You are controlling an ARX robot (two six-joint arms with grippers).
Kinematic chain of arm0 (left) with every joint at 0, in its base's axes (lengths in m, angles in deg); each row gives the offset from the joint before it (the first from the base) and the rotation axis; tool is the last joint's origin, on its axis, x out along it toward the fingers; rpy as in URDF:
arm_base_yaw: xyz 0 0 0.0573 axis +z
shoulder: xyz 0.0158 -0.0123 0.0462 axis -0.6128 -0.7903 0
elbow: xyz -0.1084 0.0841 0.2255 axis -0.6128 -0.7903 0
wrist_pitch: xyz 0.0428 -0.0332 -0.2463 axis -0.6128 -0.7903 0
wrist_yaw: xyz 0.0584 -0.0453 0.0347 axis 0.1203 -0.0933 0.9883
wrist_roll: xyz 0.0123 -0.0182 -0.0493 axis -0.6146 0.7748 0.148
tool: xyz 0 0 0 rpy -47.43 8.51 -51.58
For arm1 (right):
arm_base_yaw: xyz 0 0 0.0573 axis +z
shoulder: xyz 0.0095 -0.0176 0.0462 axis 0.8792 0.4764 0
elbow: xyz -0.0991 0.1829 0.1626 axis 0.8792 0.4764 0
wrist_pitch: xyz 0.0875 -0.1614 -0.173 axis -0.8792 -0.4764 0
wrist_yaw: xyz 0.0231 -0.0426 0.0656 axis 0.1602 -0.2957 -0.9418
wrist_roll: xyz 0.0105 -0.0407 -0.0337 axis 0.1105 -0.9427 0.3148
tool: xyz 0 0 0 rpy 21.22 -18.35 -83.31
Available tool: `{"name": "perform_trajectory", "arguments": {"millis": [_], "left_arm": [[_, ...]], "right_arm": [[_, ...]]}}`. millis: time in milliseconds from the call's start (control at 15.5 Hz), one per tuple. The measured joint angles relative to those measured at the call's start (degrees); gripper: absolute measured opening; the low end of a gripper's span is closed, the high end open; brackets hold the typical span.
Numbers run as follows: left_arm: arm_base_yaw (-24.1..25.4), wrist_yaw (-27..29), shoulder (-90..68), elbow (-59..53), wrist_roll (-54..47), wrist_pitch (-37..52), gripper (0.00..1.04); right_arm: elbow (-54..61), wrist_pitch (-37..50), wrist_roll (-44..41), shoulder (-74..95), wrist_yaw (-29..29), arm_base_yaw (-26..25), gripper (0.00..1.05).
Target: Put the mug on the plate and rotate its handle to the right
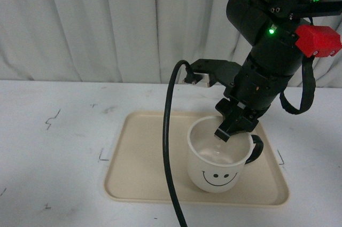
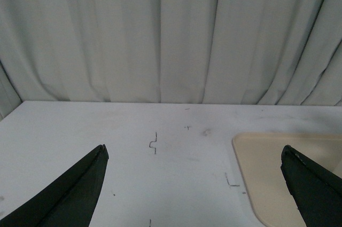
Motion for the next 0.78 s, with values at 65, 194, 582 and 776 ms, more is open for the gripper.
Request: {"name": "perform_trajectory", "arguments": {"millis": [65, 194, 582, 776], "left_arm": [[0.0, 0.0, 0.0, 0.0, 0.0, 0.0, 0.98], [0.0, 0.0, 0.0, 0.0, 0.0, 0.0, 0.98], [0.0, 0.0, 0.0, 0.0, 0.0, 0.0, 0.98], [0.0, 0.0, 0.0, 0.0, 0.0, 0.0, 0.98]], "right_arm": [[-0.1, 0.1, 0.6, 0.8, -0.1, 0.4, 0.03], [-0.8, -1.0, 3.0, 2.1, -0.7, 0.4, 0.03], [-3.3, -2.8, 3.9, 2.9, -0.3, 0.7, 0.34], [-6.7, -5.4, 4.0, 2.6, -4.9, -0.1, 0.64]]}}
